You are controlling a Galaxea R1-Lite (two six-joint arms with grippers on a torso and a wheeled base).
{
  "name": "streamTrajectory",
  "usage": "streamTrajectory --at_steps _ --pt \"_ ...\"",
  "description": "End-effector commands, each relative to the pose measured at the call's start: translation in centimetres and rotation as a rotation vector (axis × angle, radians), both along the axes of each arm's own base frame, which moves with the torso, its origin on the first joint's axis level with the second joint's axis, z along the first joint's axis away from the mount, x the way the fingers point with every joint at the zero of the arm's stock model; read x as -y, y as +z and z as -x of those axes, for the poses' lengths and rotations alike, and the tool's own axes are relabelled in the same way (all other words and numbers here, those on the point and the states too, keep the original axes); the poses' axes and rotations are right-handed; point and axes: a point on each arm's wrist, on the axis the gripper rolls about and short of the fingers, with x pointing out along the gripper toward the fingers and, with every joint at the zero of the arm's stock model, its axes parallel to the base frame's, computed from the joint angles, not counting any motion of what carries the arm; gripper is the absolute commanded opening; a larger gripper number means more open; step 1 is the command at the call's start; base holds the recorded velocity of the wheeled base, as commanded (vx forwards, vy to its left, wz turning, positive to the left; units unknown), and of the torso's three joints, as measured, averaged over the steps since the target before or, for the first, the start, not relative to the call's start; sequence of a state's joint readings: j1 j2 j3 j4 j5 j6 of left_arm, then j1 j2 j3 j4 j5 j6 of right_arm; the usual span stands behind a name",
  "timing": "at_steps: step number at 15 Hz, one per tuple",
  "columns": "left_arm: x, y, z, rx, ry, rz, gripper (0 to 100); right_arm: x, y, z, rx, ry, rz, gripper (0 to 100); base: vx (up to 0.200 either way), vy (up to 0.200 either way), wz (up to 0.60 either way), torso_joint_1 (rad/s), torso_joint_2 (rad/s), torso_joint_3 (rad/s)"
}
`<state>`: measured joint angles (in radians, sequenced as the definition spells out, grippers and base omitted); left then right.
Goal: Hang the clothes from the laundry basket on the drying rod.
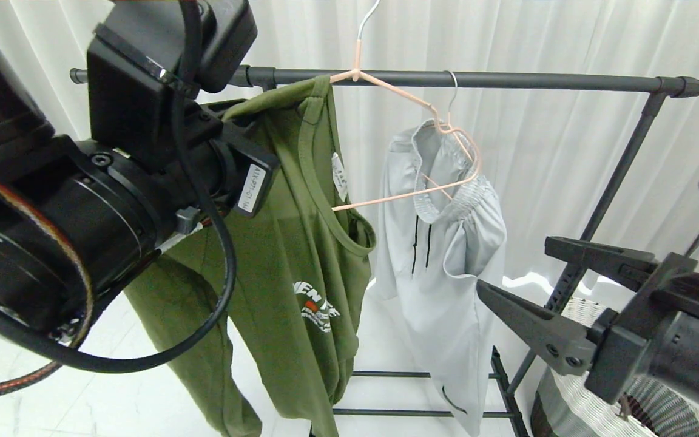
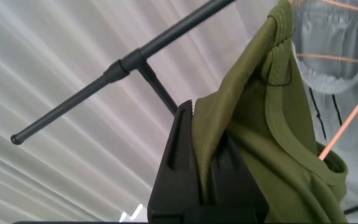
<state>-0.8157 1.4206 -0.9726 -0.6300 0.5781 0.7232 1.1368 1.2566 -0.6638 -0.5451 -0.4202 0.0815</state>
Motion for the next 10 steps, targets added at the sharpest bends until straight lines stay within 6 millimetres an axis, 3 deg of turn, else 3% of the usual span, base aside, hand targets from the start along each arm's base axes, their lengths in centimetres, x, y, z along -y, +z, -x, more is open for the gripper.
streamTrajectory --at_steps 1,5,10 --pt "0.3 0.0 -0.1 0.005 -0.006 0.005 0 -2.6 -0.9 -1.8 -0.043 -0.033 0.005 100 0.0 0.0 0.0 0.0 0.0 0.0" --pt "0.6 1.5 0.5 0.055 -0.038 0.055 0 -6.1 -0.8 -6.1 -0.017 -0.12 -0.054 100 0.0 0.0 0.0 0.0 0.0 0.0" --pt "1.5 2.4 1.7 0.076 -0.093 0.073 0 -7.6 -2.2 -8.0 -0.043 -0.155 -0.038 100 0.0 0.0 0.0 0.0 0.0 0.0"
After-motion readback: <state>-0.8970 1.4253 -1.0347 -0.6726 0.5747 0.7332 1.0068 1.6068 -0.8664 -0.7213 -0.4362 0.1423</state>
